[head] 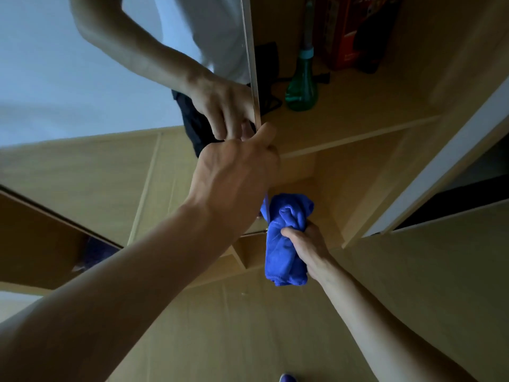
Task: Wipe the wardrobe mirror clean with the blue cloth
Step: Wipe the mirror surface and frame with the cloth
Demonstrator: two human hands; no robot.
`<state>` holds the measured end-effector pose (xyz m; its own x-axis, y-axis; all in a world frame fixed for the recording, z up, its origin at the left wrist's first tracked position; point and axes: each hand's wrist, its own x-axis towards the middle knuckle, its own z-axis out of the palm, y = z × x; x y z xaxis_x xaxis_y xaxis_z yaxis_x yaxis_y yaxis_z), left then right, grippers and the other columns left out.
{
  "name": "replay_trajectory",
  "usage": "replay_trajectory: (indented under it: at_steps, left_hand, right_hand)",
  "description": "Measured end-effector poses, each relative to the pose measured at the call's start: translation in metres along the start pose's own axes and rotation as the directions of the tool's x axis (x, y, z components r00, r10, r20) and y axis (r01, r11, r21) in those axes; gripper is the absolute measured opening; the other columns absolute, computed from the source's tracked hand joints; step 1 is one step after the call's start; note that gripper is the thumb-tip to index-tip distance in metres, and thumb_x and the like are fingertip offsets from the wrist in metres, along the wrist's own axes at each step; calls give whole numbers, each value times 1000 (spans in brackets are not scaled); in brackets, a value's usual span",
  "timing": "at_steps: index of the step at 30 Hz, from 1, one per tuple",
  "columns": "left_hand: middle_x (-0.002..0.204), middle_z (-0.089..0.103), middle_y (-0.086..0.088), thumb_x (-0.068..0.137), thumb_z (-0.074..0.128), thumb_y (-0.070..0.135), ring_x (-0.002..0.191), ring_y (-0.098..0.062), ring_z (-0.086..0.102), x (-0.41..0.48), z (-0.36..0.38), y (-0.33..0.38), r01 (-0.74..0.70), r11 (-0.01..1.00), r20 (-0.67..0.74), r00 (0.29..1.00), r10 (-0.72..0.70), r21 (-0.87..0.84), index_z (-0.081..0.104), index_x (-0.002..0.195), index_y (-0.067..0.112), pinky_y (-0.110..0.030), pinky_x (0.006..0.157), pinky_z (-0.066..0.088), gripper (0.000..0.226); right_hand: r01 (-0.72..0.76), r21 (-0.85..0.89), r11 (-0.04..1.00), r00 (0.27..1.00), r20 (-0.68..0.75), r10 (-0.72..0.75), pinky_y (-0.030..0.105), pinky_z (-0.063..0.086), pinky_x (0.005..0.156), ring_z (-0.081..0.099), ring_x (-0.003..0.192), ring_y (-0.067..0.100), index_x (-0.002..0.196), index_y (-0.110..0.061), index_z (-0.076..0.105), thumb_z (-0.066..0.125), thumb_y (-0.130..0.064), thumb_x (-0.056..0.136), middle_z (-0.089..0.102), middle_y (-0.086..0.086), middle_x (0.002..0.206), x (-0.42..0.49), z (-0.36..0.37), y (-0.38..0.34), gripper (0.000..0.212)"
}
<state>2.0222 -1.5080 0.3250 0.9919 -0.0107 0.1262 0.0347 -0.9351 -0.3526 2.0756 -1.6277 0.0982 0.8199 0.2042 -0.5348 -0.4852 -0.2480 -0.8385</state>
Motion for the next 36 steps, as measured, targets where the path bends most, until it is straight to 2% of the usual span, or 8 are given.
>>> replay_trajectory:
  at_steps: [5, 10, 16, 21, 23, 27, 32, 36]
  left_hand:
    - [133, 45, 7, 90, 53, 4, 61, -22, 40, -4, -4, -4, -17, 999, 26, 999, 18, -30, 63, 113, 23, -28, 43, 16, 32]
    - [129, 48, 7, 87, 54, 4, 57, -21, 33, -4, -4, -5, -21, 998, 32, 999, 23, -63, 64, 109, 23, -28, 43, 13, 31]
    - [125, 49, 5, 89, 61, 13, 54, -19, 31, -5, -5, -5, -9, 993, 56, 998, 16, -117, 63, 107, 23, -29, 43, 17, 20]
    - [128, 48, 7, 92, 52, 7, 60, -21, 41, -12, -8, -3, -3, 991, 50, 999, 10, -136, 62, 106, 23, -31, 47, 26, 24]
    - [131, 47, 7, 93, 49, 5, 63, -21, 43, -16, -9, -2, 1, 991, 43, 999, 5, -137, 61, 112, 23, -32, 48, 29, 28]
    - [133, 45, 8, 93, 44, 1, 72, -23, 57, -25, -8, -1, -15, 987, 49, 999, 23, -159, 58, 117, 22, -33, 49, 27, 35]
    - [133, 45, 10, 93, 44, -1, 74, -21, 59, -31, -6, -4, -52, 985, 56, 996, 62, -163, 58, 117, 23, -30, 47, 24, 37]
    - [128, 47, 8, 91, 44, -2, 66, -21, 51, -28, -11, -4, -66, 991, 78, 994, 76, -115, 61, 112, 22, -29, 43, 17, 36]
  right_hand:
    - [-24, 48, 999, 1000, -15, 25, 29, 51, 62, 66, 71, 17, 92, -15, 67, 64, -13, 82, 66, -1, 73, -11, 3, 3, 10]
    - [46, 121, 992, 998, -35, -42, 38, 52, 71, 68, 79, 25, 93, -12, 68, 63, -19, 76, 66, 4, 77, -30, 3, -24, 19]
    - [110, 254, 961, 993, 14, -118, 54, 56, 87, 70, 100, 37, 101, -4, 69, 62, -21, 73, 71, 25, 106, -54, -3, -53, 33]
    - [50, 139, 989, 998, -35, -46, 37, 50, 65, 66, 75, 25, 96, 1, 64, 62, -19, 78, 65, 11, 75, -46, -2, -36, 28]
    - [6, 48, 999, 999, -33, -4, 36, 53, 68, 70, 80, 28, 95, -5, 66, 62, -14, 83, 65, 7, 77, -39, 0, -21, 15]
    - [-95, -70, 993, 995, 15, 96, 41, 56, 81, 70, 89, 26, 100, -17, 64, 61, -16, 86, 73, 12, 96, -36, 4, 4, 15]
    - [-52, 20, 998, 998, -44, 53, 32, 53, 72, 69, 85, 21, 102, -21, 65, 60, -17, 81, 71, 4, 89, -48, 9, -6, 21]
    - [4, 127, 992, 997, -81, 6, 36, 52, 69, 65, 72, 20, 93, -10, 66, 60, -22, 72, 64, 1, 72, -69, 7, -36, 25]
